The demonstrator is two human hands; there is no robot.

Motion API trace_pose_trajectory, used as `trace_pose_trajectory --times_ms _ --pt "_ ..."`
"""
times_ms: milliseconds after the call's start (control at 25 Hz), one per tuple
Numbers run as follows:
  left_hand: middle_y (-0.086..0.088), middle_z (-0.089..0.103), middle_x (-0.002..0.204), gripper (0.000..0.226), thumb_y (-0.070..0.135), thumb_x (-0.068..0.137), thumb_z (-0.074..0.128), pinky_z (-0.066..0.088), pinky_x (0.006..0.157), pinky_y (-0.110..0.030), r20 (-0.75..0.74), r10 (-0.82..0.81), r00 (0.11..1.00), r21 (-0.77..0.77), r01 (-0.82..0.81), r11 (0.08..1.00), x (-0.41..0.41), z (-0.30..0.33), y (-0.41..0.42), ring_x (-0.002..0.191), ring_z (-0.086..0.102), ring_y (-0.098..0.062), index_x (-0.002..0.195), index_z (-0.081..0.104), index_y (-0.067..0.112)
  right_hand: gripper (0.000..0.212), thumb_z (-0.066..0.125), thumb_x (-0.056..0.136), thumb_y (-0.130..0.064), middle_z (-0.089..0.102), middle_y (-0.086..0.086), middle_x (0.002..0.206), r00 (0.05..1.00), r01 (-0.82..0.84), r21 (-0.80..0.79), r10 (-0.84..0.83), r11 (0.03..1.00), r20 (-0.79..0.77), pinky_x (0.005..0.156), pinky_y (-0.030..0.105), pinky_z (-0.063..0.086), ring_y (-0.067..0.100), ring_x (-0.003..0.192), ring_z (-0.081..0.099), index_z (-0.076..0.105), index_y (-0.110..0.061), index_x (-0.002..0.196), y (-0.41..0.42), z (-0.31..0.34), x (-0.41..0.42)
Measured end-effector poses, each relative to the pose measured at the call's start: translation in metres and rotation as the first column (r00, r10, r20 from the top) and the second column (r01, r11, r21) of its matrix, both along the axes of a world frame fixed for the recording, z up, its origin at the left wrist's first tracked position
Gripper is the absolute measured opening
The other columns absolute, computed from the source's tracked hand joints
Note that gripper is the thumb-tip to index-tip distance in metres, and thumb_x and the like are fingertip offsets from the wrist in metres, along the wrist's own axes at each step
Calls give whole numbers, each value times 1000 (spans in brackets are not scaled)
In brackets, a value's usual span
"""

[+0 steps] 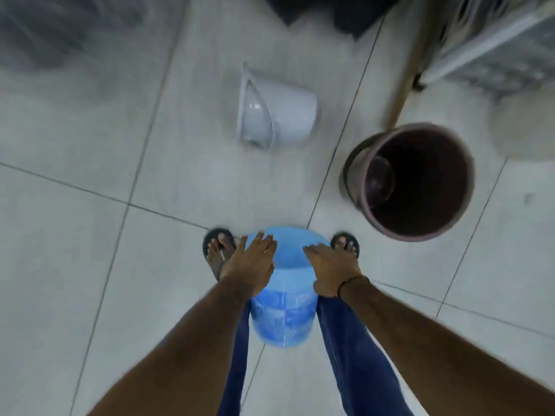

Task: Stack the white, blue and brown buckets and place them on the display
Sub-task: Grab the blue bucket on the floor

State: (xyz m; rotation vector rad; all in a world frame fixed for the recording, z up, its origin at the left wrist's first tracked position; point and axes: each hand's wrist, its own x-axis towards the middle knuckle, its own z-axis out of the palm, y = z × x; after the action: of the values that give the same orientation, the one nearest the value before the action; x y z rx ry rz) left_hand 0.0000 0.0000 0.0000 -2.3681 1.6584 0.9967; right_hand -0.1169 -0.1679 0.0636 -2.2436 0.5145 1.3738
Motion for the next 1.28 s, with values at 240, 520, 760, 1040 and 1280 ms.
trace_pose_trajectory --times_ms 240,520,760,1040,1280 --pt "-14 71 98 38 37 105 24 38 66 -36 -186 -72 980 255 119 960 -15 -24 8 90 67 -40 113 53 13 34 59 86 -12 58 14 122 999 -9 84 13 996 -50 84 38 47 34 110 58 60 -17 120 11 -51 1" --pt "-7 63 71 35 35 97 35 52 73 -45 -67 -170 983 10 171 985 4 71 22 68 59 -32 84 60 14 18 66 77 -13 70 5 85 957 -214 -66 223 975 184 62 32 38 30 77 66 71 -22 92 -1 40 19" --pt "-3 64 66 23 26 66 82 51 64 -39 31 -185 982 101 181 978 -39 46 18 66 64 -25 80 67 16 17 68 69 -3 67 2 64 847 -483 -159 506 861 165 75 35 49 25 67 64 67 -19 68 1 16 -2" --pt "-9 69 92 24 24 83 73 52 81 -45 -8 -30 1000 190 31 981 -101 6 29 89 64 -28 103 67 13 15 66 81 -4 70 5 85 825 -526 -104 536 844 177 87 39 45 28 88 63 66 -15 92 3 -18 -44" --pt "-16 65 129 38 22 90 59 48 101 -50 -123 320 939 136 -303 943 -50 71 -2 119 60 -36 126 63 7 51 63 83 -9 60 13 127 828 -448 -203 490 871 272 109 50 35 37 126 47 50 -8 133 -43 64 2"
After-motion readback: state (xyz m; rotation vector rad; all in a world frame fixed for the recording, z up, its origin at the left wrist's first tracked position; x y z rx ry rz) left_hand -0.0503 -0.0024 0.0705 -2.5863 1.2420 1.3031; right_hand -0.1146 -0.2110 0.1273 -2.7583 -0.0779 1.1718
